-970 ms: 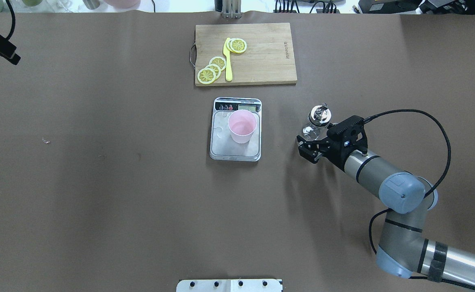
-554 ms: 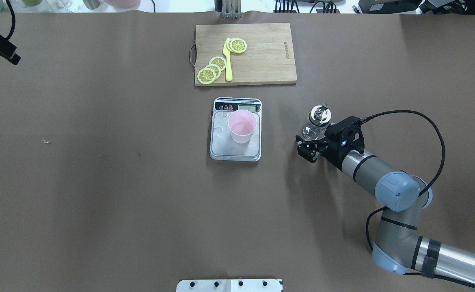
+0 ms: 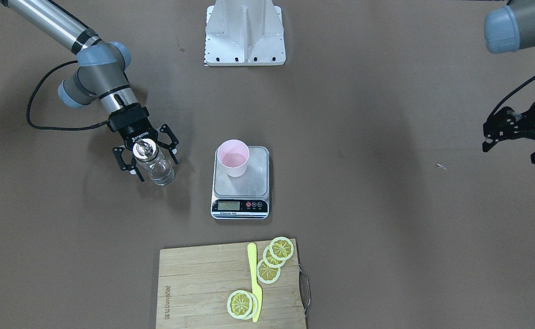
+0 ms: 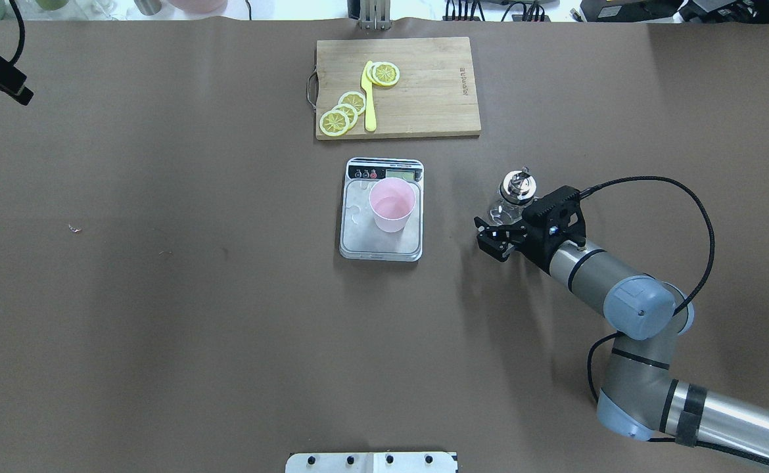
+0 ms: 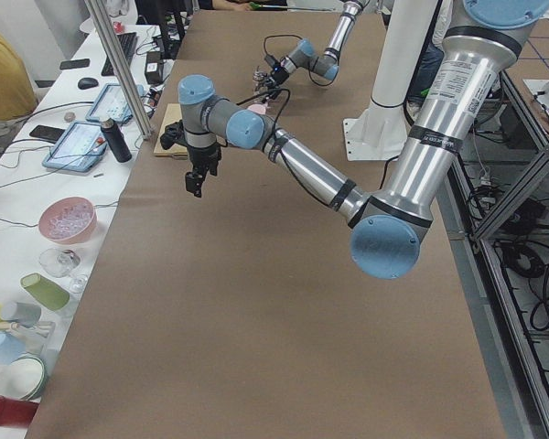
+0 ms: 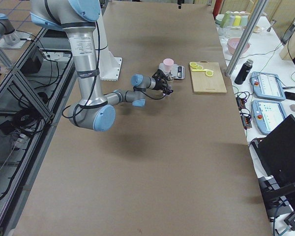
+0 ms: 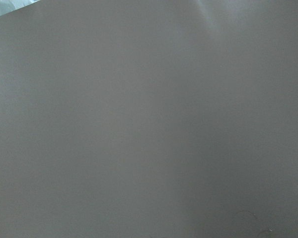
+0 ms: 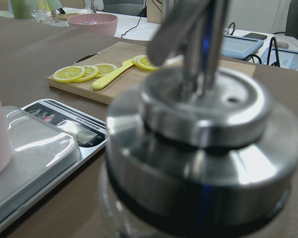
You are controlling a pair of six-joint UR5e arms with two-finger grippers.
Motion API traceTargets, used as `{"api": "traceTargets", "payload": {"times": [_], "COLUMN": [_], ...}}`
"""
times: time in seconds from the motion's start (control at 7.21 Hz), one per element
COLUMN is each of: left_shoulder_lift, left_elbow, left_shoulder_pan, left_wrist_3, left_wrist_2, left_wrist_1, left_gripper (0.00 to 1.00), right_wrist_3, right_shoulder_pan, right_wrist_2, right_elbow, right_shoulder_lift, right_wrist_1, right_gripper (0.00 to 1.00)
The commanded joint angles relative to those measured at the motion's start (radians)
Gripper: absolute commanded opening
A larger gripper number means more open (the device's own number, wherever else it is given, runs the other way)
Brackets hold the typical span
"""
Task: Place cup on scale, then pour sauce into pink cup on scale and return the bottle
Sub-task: 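Lift the sauce dispenser with the right gripper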
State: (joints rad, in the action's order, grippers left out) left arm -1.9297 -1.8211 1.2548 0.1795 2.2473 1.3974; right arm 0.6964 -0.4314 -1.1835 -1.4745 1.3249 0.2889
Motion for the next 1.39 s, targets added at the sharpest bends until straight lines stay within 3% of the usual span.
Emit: {"api": "traceTargets", "payload": {"times": [0.0,0.28,0.69,0.97,1.25], "left_shoulder_lift": [0.000,0.000,0.000,0.000,0.000], "left_elbow": [0.002,0.002,0.003,0.006,0.008], "left_shoulder_pan": [0.000,0.000,0.000,0.000,0.000], "left_wrist_3": [0.000,0.000,0.000,0.000,-0.003], "left_wrist_2": [0.000,0.000,0.000,0.000,0.000], "left_wrist_1": [0.000,0.000,0.000,0.000,0.000], "left_gripper": [0.99,0.99,0.99,0.99,0.99], "right_wrist_3": [0.002,0.002,-0.006,-0.006,0.001], "right_shoulder_pan": [-0.006,-0.009,-0.007,-0.007,-0.009], "right_wrist_2": [-0.001,-0.002,-0.002,-0.002,0.001], "right_elbow": [0.000,0.000,0.000,-0.004,-0.010], "right_shoulder_lift": [-0.004,-0.004,-0.004,-0.003,0.004], "right_wrist_1": [-0.002,-0.004,-0.017,-0.017,-0.017], "right_gripper": [0.97,0.92,0.71,0.53,0.21]}}
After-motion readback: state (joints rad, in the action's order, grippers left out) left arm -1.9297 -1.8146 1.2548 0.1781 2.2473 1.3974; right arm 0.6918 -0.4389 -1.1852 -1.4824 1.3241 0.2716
